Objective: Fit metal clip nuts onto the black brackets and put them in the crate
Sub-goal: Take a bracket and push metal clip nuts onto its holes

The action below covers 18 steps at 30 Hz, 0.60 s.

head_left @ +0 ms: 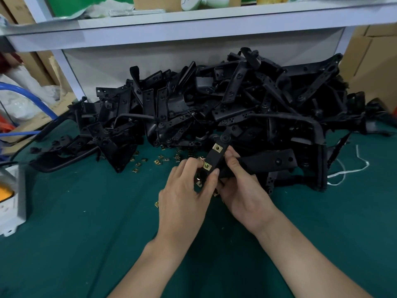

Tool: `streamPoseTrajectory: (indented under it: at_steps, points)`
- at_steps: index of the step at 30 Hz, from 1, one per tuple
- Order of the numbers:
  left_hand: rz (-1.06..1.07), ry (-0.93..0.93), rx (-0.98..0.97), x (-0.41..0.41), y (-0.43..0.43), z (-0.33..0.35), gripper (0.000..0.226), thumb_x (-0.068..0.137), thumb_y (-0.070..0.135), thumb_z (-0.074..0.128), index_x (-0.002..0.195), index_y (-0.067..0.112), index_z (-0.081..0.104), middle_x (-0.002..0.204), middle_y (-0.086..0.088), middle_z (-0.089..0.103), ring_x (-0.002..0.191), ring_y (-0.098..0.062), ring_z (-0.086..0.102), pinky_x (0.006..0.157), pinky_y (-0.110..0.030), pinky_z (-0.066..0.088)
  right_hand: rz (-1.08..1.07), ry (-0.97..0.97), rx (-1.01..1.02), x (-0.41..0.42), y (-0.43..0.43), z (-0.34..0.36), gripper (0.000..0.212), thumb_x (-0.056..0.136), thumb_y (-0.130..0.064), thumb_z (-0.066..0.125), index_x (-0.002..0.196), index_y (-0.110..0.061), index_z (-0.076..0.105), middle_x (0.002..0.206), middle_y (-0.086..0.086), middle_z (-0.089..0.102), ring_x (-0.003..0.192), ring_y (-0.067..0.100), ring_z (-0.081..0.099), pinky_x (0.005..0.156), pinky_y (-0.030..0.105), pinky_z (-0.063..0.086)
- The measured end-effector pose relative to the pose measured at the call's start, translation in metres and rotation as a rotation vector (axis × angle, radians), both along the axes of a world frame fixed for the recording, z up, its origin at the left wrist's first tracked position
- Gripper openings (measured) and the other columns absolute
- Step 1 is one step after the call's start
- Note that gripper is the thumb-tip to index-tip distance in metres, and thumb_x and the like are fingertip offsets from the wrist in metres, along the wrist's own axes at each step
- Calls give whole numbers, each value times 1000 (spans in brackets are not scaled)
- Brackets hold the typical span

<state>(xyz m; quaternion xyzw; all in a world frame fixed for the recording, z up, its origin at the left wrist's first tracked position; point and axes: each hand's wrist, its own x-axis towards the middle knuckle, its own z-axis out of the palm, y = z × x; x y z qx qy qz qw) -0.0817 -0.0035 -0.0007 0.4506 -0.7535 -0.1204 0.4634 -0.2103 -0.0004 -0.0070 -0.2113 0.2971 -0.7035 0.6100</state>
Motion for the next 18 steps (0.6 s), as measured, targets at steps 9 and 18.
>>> streamPoseTrajectory:
  at_steps: [9, 18]
  points:
    - [2, 172, 155, -4, 5, -3, 30, 86, 59, 62, 103, 43, 42, 93, 17, 66, 83, -5, 66, 72, -41, 56, 48, -68, -5, -1, -1, -2, 26, 85, -28, 70, 110, -26, 77, 124, 9, 71, 111, 22, 70, 90, 37, 59]
    - [-63, 185, 121, -2, 0, -4, 23, 86, 52, 64, 94, 40, 46, 89, 10, 69, 72, -15, 67, 64, -48, 55, 66, 0, 39, -2, 0, -4, 48, 92, -30, 64, 138, -19, 60, 133, 12, 66, 124, 28, 63, 108, 45, 48]
